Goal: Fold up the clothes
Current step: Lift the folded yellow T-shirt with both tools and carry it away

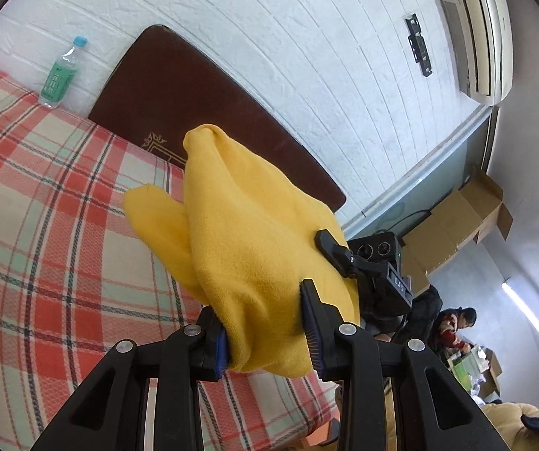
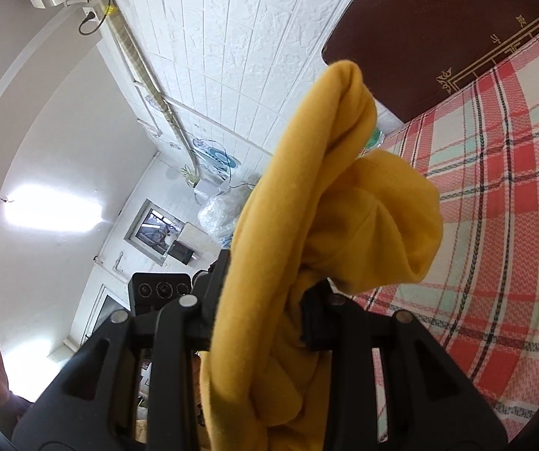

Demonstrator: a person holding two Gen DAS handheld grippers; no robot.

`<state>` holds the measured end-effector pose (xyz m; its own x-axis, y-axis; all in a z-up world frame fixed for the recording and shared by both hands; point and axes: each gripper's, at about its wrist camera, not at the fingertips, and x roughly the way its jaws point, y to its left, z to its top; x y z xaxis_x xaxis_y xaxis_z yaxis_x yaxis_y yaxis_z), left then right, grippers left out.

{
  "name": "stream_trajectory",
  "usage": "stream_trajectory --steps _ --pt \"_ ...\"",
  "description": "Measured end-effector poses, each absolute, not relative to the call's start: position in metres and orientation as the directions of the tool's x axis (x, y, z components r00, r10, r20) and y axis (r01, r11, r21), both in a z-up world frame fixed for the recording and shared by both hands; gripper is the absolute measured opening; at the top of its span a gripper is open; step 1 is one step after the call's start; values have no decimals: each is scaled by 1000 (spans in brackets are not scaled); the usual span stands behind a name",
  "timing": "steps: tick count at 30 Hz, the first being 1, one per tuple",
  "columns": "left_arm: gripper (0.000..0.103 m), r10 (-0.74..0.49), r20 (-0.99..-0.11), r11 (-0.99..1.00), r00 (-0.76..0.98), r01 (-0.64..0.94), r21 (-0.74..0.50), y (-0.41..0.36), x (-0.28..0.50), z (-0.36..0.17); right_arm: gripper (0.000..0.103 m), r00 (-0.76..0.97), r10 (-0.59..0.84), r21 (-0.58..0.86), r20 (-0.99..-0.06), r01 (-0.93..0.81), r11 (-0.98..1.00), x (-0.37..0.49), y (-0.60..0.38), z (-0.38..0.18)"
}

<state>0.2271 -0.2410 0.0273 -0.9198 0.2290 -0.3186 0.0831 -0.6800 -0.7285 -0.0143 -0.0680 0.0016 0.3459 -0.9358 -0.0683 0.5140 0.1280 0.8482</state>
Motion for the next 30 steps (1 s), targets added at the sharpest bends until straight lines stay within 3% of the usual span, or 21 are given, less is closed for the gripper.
stream_trajectory --steps 30 --pt "32 7 -277 -710 -961 190 -679 -288 336 52 33 526 -848 823 -62 508 255 59 -173 29"
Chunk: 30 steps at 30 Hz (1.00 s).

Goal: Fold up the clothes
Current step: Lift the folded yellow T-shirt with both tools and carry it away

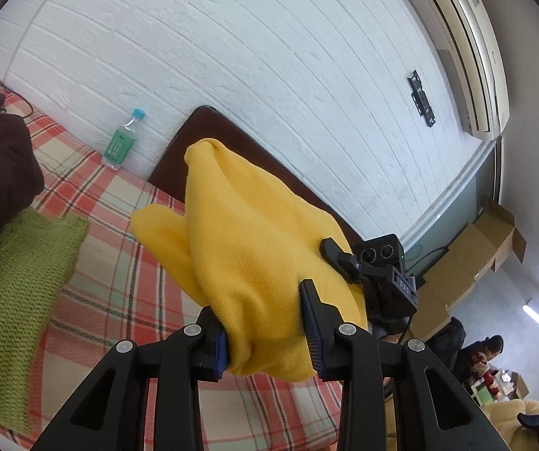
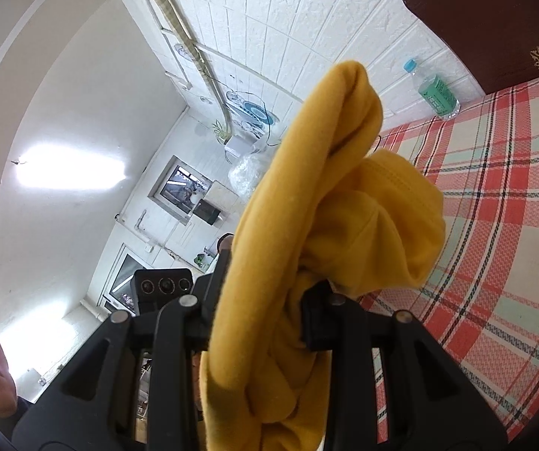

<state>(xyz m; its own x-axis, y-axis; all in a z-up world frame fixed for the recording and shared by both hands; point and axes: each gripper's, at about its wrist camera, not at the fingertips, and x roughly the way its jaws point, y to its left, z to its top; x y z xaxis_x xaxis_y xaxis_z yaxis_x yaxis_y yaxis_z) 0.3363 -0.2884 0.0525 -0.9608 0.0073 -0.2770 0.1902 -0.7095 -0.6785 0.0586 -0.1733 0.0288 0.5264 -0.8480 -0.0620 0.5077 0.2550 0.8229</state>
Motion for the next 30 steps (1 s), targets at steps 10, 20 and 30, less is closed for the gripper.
stream_trajectory --steps 10,20,30 --pt "32 -81 -296 -723 -952 260 -640 -314 364 68 33 581 -812 834 -51 472 286 76 -221 34" --pt "32 -155 -322 -723 -934 329 -607 -349 383 77 33 610 -792 858 -38 426 286 89 -274 35" --pt "32 -214 -323 -704 -922 375 -603 -381 405 85 33 658 -752 871 -18 380 312 114 -323 39"
